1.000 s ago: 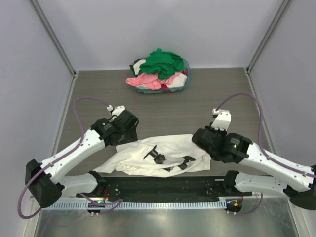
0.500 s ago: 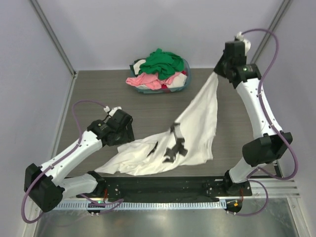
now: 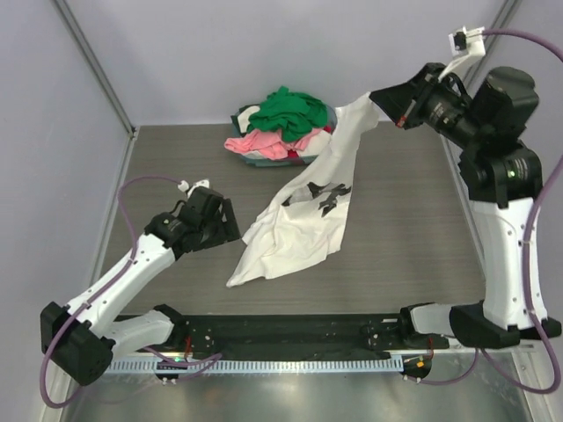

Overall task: Fold and stack the t-shirts
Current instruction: Flatten the tshirt out

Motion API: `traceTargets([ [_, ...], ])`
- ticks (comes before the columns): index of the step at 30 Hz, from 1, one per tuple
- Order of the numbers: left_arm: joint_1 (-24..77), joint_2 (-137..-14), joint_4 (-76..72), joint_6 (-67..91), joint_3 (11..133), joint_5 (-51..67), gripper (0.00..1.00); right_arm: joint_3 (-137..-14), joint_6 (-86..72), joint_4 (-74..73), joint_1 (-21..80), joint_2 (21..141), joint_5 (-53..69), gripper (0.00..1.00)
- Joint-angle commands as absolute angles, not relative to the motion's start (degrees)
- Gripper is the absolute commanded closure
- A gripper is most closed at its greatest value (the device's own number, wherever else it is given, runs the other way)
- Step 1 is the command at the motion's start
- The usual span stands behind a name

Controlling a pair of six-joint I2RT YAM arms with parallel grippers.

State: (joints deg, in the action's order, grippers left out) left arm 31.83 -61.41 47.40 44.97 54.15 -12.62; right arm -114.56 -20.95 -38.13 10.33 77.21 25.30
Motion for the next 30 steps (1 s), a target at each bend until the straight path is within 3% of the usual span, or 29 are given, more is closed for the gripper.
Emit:
traceTargets([
  [1,31.6,-64.3,40.0,46.2,51.6,-6.8,0.17,-111.0,-21.7,-32.5,10.3,72.5,32.2,0.99],
  [6,31.5,-68.6,30.2,47.2,48.6,-7.5,0.13,-105.8,-22.6,-32.3,10.3,69.0,32.4,0.99],
  [9,30.3,-74.3,25.8,46.7,49.9,-7.6,0.23,-103.6,-22.8,-32.5,10.3,67.3,32.0,0.99],
  [21,26.7,-97.6,13.6,46.6,57.6,3.1,0.35,-95.1,-22.2,-32.5,10.3,64.2,31.5,0.99],
  [23,26.7,-99.7,11.0,48.4,57.5,4.9,0.46,-94.2,-22.0,-32.5,10.3,64.3,30.9,0.99],
  [24,26.7,-100.5,10.2,49.2,57.2,7.1,0.57,-94.0,-21.6,-32.6,10.3,64.3,30.8,0.99],
  [26,26.8,-102.1,8.3,51.4,57.0,9.2,0.68,-93.6,-21.4,-32.7,10.3,64.5,30.3,0.99],
  [27,26.8,-102.4,7.7,51.9,56.4,10.2,0.80,-93.3,-21.3,-32.9,10.3,64.6,30.0,0.99],
  [29,26.7,-101.5,7.1,52.7,56.0,10.5,0.96,-92.6,-21.3,-32.8,10.3,64.7,29.4,0.99],
  [30,26.7,-100.8,7.2,52.7,56.3,10.4,1.00,-92.5,-21.3,-33.0,10.3,64.9,28.6,0.99],
])
